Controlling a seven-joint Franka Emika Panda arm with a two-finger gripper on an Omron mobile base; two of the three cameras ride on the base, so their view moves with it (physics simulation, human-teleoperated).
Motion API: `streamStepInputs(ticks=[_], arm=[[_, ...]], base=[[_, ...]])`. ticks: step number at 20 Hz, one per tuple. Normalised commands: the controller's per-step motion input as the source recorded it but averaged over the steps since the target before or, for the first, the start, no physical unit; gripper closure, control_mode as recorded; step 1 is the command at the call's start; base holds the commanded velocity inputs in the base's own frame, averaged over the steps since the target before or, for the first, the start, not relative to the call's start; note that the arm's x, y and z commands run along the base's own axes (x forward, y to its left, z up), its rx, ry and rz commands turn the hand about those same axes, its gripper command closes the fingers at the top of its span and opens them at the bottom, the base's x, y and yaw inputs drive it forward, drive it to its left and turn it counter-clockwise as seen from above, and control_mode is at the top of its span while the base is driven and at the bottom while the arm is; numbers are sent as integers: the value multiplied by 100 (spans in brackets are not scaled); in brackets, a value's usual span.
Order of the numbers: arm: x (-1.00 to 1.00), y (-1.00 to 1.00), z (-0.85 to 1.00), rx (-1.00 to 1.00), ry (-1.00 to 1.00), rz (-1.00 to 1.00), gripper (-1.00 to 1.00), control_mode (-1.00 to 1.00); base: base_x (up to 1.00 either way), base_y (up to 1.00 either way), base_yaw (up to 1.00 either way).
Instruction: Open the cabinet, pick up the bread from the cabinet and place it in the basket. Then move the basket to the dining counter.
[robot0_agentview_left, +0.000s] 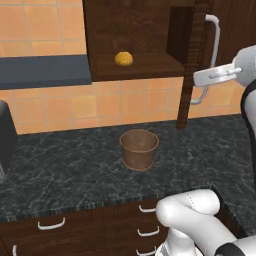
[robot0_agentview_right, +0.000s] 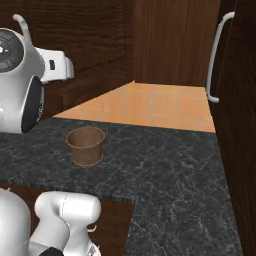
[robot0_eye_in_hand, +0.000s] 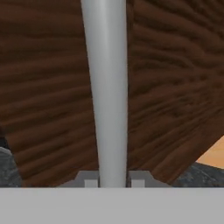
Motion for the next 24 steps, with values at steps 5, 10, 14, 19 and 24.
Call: streamStepInputs(ticks=[5,10,14,19,24], arm=[[-1,-8,-1,1,0,0,-100,-100],[-38,-1,0,0,0,-3,-100,-100],[-78,29,4,-13,1,-15,-100,-100],[-92,84,8,-28,2,-27,-100,-100],[-47,89,11,-35,13,-29,-100,-100]], base=[[0,0,0],[0,0,0],[0,0,0],[0,0,0],[0,0,0]])
